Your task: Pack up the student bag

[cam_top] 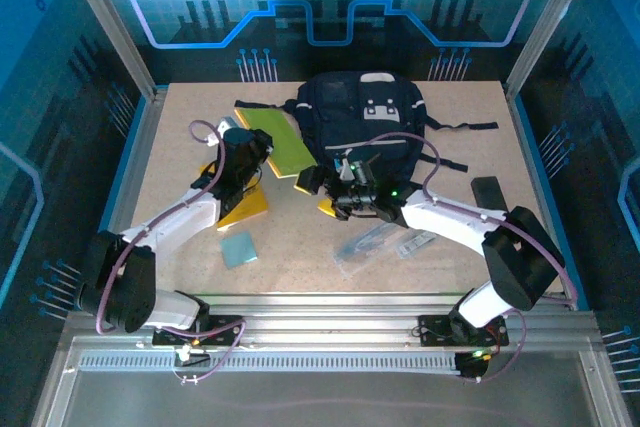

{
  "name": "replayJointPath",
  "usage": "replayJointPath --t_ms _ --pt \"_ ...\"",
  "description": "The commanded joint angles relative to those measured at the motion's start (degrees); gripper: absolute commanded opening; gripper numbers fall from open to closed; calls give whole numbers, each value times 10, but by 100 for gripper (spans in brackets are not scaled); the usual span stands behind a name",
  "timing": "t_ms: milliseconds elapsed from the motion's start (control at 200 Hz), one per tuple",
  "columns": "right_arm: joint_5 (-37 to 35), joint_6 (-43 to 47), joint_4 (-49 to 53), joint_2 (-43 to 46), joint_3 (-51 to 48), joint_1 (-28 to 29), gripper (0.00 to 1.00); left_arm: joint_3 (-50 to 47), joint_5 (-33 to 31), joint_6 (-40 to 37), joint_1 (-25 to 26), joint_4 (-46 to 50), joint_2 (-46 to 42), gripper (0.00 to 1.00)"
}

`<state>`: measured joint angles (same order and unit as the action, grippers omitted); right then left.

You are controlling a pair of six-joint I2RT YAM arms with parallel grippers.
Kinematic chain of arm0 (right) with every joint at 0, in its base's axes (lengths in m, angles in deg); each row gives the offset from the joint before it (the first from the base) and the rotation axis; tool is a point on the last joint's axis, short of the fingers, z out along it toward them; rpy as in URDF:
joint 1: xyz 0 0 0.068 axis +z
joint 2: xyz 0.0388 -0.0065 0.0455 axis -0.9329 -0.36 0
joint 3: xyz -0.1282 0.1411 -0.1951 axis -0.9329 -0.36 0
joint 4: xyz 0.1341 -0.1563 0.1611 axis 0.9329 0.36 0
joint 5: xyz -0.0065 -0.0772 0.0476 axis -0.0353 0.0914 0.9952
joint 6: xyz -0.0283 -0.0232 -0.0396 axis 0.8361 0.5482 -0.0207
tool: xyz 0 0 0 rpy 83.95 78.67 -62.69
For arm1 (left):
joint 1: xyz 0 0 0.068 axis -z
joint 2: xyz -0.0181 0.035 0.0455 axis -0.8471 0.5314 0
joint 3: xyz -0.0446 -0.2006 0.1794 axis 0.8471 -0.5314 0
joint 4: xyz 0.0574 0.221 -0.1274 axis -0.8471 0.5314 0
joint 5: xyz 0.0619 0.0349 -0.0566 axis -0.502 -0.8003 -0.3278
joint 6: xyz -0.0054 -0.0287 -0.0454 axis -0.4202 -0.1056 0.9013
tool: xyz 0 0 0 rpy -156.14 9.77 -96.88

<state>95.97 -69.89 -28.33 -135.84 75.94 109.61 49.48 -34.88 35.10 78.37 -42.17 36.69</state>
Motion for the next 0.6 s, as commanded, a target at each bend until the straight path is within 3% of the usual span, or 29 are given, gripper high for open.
replayJointPath --t_ms 0,165,425,505,595 --pt "-81 -102 -112 11 2 3 100 5 -65 41 23 -77 -4 0" --pt "-160 -192 -220 -19 -13 16 100 -24 -94 80 56 -106 -10 0" --pt "-166 -247 -335 -89 7 19 96 -37 -109 106 86 -116 -10 0" --pt "-181 -237 -328 -84 4 17 81 -41 -106 109 86 -120 -11 0" --pt "-206 -226 -301 -62 -11 13 52 -40 -106 105 86 -109 -14 0"
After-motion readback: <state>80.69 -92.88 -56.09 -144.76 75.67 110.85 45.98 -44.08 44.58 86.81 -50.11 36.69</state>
